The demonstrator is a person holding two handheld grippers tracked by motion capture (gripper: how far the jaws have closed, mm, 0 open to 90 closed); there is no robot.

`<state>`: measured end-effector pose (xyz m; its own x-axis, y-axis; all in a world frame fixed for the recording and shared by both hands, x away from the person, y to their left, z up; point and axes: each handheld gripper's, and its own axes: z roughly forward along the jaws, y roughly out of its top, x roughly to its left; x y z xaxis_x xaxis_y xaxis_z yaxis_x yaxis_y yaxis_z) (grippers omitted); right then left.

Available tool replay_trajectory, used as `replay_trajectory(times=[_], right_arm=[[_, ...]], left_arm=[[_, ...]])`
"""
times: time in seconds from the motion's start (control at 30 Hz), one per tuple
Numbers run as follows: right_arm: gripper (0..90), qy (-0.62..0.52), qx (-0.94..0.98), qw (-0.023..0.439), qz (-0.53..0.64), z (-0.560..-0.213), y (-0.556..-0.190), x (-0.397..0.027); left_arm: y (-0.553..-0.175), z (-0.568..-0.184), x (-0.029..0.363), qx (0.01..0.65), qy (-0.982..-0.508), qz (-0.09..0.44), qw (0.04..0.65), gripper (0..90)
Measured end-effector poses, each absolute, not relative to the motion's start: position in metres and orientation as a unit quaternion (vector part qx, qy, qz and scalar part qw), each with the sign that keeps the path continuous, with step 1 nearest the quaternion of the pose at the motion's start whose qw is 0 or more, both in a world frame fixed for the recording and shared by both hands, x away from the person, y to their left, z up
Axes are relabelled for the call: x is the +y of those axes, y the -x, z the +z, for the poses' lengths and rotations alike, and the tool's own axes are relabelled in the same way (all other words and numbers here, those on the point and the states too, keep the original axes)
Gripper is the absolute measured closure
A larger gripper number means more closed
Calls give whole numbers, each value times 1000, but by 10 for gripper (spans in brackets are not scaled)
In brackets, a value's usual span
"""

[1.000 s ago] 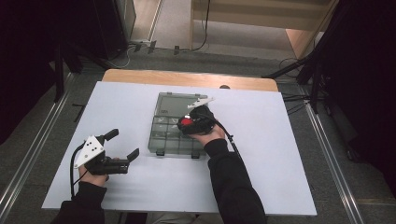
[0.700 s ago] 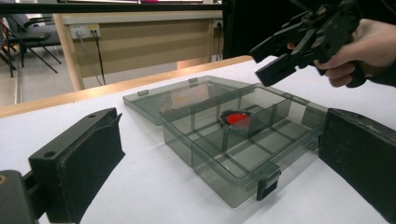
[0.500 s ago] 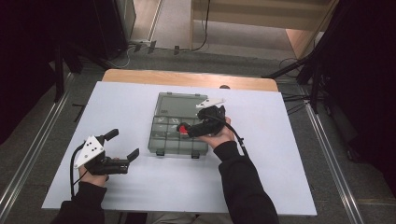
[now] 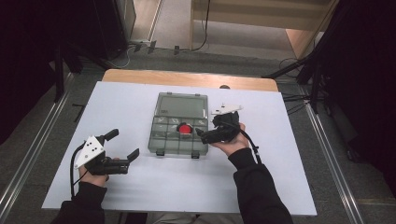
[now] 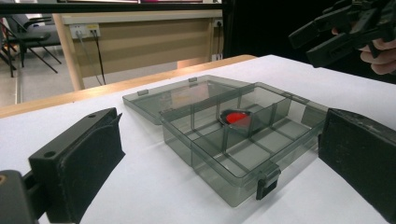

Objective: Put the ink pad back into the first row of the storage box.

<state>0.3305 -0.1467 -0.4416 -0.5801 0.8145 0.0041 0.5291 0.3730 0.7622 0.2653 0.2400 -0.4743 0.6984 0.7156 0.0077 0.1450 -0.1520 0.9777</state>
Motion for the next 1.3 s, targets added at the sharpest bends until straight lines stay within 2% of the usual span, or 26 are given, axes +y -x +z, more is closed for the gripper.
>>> replay_trajectory(times=[0.5,0.83,1.3], right_arm=[[0,-430,797,200,374,-439,-305,-180],[0,-432,795,199,376,-450,-281,-200],[0,-442,771,221,402,-457,-252,-230]], left_arm=[[-266,-475,240,300,-719,247,576,0],[-266,-475,239,300,-719,247,576,0],[-265,-475,239,299,-721,248,574,0]])
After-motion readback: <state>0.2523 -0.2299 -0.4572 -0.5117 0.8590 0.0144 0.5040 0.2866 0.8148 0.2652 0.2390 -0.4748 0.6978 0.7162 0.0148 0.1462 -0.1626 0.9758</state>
